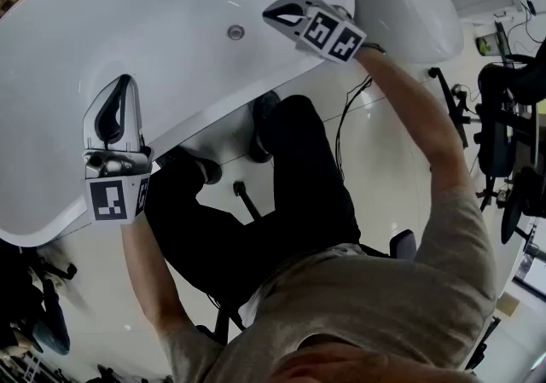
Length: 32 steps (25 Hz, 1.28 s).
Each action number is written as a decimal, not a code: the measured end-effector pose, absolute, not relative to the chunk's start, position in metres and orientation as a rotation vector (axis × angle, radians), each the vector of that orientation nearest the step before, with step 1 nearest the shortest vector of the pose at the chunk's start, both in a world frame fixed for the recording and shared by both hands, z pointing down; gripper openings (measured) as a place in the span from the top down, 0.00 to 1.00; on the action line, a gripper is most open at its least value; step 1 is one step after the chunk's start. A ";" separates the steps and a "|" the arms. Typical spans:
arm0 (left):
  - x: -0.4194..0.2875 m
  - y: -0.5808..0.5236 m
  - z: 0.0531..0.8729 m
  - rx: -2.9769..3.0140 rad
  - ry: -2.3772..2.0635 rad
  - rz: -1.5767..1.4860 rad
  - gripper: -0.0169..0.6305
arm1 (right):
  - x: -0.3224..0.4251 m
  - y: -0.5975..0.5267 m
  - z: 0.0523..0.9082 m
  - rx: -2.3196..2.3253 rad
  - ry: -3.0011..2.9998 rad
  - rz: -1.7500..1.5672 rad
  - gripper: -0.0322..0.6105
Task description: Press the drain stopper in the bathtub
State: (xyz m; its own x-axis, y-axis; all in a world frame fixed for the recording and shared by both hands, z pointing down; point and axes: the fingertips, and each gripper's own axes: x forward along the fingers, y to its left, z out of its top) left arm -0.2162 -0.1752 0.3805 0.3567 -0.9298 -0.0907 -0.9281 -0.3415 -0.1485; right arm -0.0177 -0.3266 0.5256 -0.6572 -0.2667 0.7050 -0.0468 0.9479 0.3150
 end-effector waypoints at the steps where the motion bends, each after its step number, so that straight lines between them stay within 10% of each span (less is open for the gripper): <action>1: -0.219 -0.178 0.382 -2.445 1.697 0.006 0.97 | -0.021 -0.344 0.552 0.205 -2.235 -0.294 0.95; 21: -0.283 -0.240 0.435 -2.180 1.962 0.025 0.97 | -0.058 -0.489 0.962 -0.043 -1.710 -0.225 0.95; 32: -0.253 -0.200 0.385 -2.144 1.967 -0.146 0.97 | -0.079 -0.436 0.955 -0.084 -1.701 -0.303 0.94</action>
State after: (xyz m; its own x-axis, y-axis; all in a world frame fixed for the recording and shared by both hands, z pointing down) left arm -0.2534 -0.1995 0.3847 0.0950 -0.9923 -0.0796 -0.9696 -0.0741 -0.2331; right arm -0.0787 -0.4359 0.9554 -0.1553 -0.1179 0.9808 0.2283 0.9617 0.1517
